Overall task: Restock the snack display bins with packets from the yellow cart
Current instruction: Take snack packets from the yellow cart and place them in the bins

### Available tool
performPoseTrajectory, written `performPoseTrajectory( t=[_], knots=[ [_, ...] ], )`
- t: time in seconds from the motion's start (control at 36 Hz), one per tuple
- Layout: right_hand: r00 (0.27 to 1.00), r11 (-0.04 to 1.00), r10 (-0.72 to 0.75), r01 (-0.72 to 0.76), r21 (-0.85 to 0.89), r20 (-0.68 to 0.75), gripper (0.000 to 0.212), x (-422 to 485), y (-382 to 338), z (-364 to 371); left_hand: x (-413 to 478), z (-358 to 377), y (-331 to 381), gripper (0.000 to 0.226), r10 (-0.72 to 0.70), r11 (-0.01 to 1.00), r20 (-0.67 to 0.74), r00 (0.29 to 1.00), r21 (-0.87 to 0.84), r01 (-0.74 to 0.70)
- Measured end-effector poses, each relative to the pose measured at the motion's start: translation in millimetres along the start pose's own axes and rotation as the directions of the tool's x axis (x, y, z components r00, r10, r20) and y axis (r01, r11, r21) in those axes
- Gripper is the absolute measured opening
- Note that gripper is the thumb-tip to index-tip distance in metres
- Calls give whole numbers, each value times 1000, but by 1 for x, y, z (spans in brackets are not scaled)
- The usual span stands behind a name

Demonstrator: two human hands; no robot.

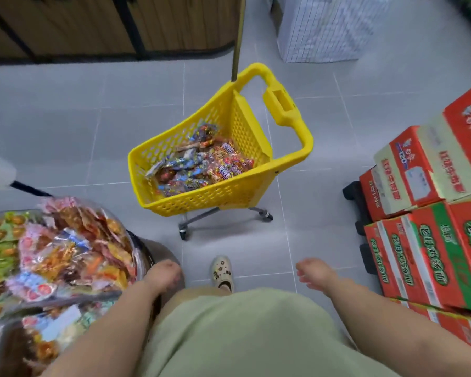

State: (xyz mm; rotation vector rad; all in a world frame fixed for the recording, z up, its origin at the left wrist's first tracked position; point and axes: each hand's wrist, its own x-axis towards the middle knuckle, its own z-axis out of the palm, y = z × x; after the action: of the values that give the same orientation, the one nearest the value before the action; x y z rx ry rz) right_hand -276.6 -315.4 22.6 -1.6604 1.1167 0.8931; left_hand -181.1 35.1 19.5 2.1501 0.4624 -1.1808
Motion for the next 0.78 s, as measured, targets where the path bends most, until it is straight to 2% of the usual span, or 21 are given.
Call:
performPoseTrajectory(
  t=[0.08,0.14,0.25,0.33,0.39,0.44,0.53,0.67,0.75,0.78],
  knots=[
    [996,995,-89,90,-48,18,20,7,-64,1,22,-34,18,25,-19,999,0,1000,-49,19],
    [990,987,-141,139,-81,-14,18,13,-106,-1,33,-49,27,26,-46,997,-2,999,-68,46],
    [977,977,-212,213,29,-26,17,26,-177,-1,52,-65,44,20,-131,979,3,991,-155,129],
    [974,973,-227,227,40,-3,13,39,-215,6,67,-68,56,17,-186,958,32,982,-214,188],
    [971,970,-240,239,34,18,18,50,-238,14,78,-71,64,20,-212,943,38,977,-256,214],
    [961,961,-270,273,-35,58,25,59,-264,22,91,-77,74,24,-236,925,20,972,-301,231],
    [936,926,-315,339,-166,159,23,72,-301,32,109,-90,92,26,-257,909,-21,966,-344,235],
    [930,928,-281,326,-179,237,20,96,-356,44,134,-114,115,26,-202,914,-139,969,-381,136],
    [942,936,-225,280,-215,248,24,115,-376,54,150,-127,120,13,-189,951,-217,958,-283,123],
    [946,931,-206,268,-249,249,25,121,-381,58,155,-130,121,21,-197,957,-246,949,-257,132]
  ],
)
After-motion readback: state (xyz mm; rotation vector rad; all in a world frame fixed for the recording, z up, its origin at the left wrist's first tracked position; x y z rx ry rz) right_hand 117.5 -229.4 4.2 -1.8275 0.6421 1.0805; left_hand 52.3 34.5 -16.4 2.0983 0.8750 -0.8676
